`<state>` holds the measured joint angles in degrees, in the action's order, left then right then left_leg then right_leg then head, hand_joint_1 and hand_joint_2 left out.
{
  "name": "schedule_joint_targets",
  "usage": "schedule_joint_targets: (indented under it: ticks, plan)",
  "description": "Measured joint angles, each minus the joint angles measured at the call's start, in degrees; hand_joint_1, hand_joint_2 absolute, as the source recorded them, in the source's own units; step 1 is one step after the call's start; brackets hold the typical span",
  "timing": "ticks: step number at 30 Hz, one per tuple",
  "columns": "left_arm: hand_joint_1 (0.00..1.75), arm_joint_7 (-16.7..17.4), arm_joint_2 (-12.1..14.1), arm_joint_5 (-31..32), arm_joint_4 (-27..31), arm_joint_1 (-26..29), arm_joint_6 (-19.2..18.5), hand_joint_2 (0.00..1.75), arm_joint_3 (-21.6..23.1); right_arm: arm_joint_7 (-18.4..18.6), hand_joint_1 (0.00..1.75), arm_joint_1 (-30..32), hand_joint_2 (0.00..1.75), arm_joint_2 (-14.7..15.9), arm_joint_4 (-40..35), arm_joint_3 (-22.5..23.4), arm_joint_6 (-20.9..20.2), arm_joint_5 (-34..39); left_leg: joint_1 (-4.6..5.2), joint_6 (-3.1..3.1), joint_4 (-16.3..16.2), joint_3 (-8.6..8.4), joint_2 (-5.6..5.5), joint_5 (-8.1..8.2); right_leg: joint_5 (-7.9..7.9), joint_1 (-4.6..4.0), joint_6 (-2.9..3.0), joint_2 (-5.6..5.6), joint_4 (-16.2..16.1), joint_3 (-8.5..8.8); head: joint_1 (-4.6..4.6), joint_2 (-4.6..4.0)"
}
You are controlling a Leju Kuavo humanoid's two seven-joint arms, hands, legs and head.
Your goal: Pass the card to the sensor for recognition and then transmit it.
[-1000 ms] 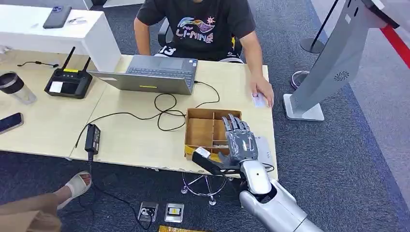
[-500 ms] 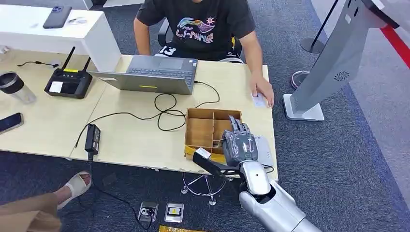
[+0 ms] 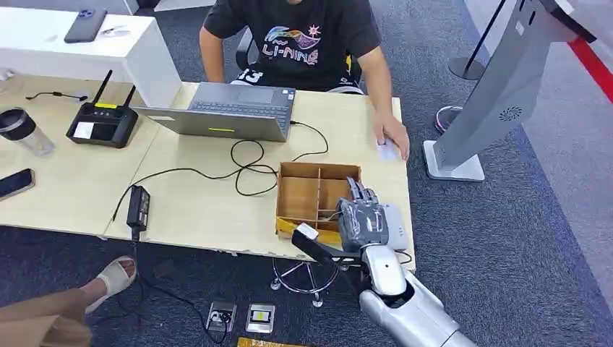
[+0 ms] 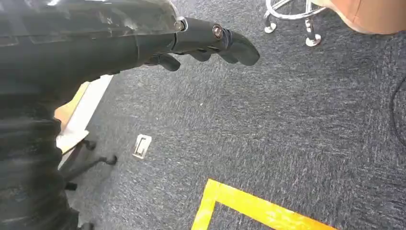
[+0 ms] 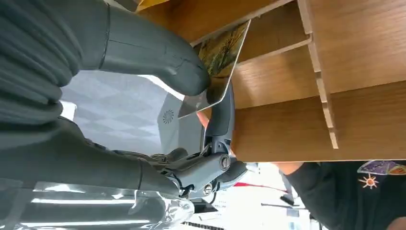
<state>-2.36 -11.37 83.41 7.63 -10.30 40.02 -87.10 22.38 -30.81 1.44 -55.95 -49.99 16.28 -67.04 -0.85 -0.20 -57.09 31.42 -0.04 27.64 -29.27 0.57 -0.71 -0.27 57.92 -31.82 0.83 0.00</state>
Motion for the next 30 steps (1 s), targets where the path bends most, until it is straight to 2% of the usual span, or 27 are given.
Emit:
schedule_joint_targets:
  ticks: [13,22,23,27,28,30]
  plan:
    - [0.0,-0.1,0.1,0.2,-0.3,0.0,0.0,1.75,0.0,0.7,1.66,1.3,1.75,1.3,-3.3,1.2,0.5,-3.1,0.0,0.0,0.0,0.0,0.0,0.0,0.01,0.0,0.0,0.0,0.0,0.01,0.0,0.0]
    - [0.0,-0.1,0.1,0.2,-0.3,0.0,0.0,1.75,0.0,-0.4,1.75,1.5,1.75,2.1,-10.4,2.8,0.7,-6.0,0.0,0.0,0.0,0.01,0.0,0.0,0.0,0.0,0.0,0.0,0.0,0.01,0.0,0.0]
    - [0.0,-0.1,0.1,0.2,-0.3,0.0,0.0,1.75,0.0,-0.5,1.71,1.5,1.75,2.1,-11.4,2.8,0.7,-6.2,0.0,0.0,0.0,0.01,0.0,0.0,0.0,0.0,0.0,0.0,0.0,0.01,0.0,0.0]
    - [0.0,-0.1,0.2,0.3,-0.4,0.0,0.0,1.75,0.0,-1.1,1.75,1.4,1.75,2.1,-14.9,3.3,0.7,-6.9,0.0,0.0,0.0,0.01,0.0,0.0,0.01,0.0,0.0,-0.01,0.0,0.02,0.0,0.0]
    - [0.0,-0.1,0.2,0.3,-0.4,0.0,0.0,1.75,0.0,-1.2,1.69,1.3,1.75,2.1,-15.6,3.3,0.6,-7.0,0.0,0.0,0.0,0.01,0.0,0.0,0.01,0.0,0.0,-0.01,0.0,0.02,0.0,0.0]
    - [0.0,0.0,0.2,0.3,-0.5,0.0,0.0,1.75,0.0,-1.6,1.73,0.9,1.75,2.1,-16.8,3.3,0.5,-7.1,0.0,0.0,0.0,0.01,0.0,0.0,0.01,0.0,0.0,0.0,0.0,0.02,0.0,0.0]
